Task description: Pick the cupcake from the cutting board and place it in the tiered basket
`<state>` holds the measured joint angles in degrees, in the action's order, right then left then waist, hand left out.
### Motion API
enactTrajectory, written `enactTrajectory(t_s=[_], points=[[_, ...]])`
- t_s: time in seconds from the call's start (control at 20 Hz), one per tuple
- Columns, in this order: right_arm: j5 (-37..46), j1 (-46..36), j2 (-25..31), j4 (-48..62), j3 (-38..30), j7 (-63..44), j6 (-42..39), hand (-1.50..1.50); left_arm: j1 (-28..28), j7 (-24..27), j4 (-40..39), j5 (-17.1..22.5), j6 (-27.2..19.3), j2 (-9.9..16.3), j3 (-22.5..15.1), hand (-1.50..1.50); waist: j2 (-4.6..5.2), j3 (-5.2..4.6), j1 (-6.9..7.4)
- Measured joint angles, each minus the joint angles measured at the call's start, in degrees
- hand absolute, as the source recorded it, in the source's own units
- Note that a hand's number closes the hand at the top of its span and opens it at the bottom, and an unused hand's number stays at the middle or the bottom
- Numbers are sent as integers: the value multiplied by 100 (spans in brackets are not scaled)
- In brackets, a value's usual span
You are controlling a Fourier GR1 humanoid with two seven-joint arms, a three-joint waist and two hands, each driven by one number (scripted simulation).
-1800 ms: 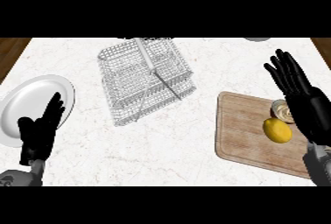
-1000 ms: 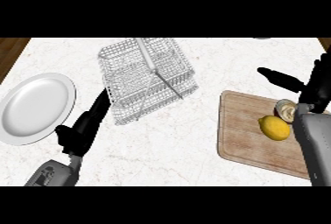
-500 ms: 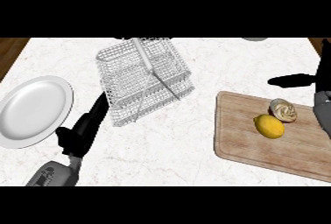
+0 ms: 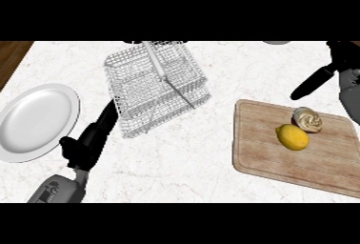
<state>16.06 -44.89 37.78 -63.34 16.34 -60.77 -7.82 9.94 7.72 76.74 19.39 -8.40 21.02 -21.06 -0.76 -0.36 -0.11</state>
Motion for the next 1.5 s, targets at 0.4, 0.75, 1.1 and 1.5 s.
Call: enactTrajectory(t_s=[0.4,0.75,1.1,1.5], points=[[-44,-85,-128,-631,188,-686,-253,-150,-37,134,-51,-86,63,-49,112,0,20,29,-48],[280,220,-133,-398,311,-814,-275,-150,-52,47,4,-99,99,-110,138,0,36,30,-34],[339,499,-314,-256,99,-770,-221,-150,-125,216,6,-251,93,-212,167,0,40,45,-12],[724,1071,-520,-255,-32,-703,-5,-150,-162,163,49,-360,115,-272,224,0,43,44,-24]])
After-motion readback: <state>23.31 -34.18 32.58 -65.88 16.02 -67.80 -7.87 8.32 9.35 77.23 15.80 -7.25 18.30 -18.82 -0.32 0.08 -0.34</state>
